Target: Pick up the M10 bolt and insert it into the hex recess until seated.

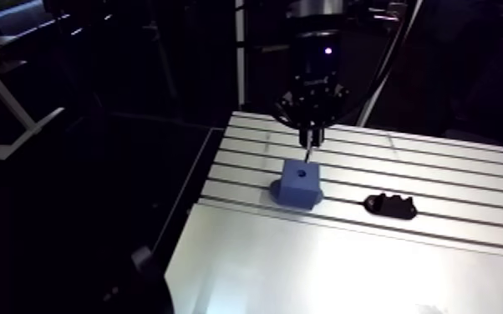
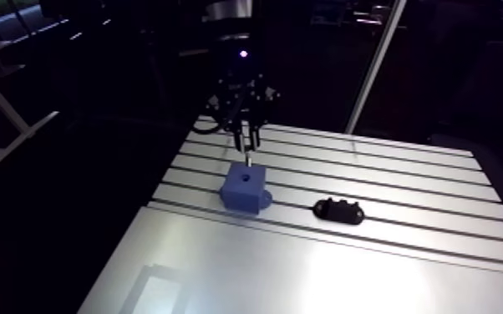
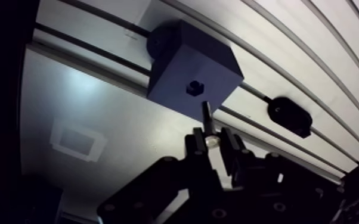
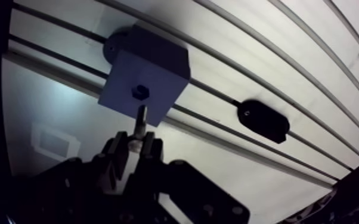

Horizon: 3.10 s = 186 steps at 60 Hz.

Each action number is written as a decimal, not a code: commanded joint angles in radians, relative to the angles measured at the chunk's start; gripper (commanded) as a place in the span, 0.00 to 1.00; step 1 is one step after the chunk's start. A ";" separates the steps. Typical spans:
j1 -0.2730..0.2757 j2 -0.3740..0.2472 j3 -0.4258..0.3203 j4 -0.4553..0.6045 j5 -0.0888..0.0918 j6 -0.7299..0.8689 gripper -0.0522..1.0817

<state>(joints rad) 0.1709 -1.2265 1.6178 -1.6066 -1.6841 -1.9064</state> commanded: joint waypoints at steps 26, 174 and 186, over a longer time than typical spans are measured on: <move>0.010 0.012 0.009 -0.006 -0.004 0.005 1.00; 0.008 0.036 0.043 -0.066 0.001 -0.007 1.00; 0.010 0.036 0.043 -0.065 0.002 -0.007 1.00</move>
<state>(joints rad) 0.1796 -1.1910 1.6601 -1.6716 -1.6835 -1.9136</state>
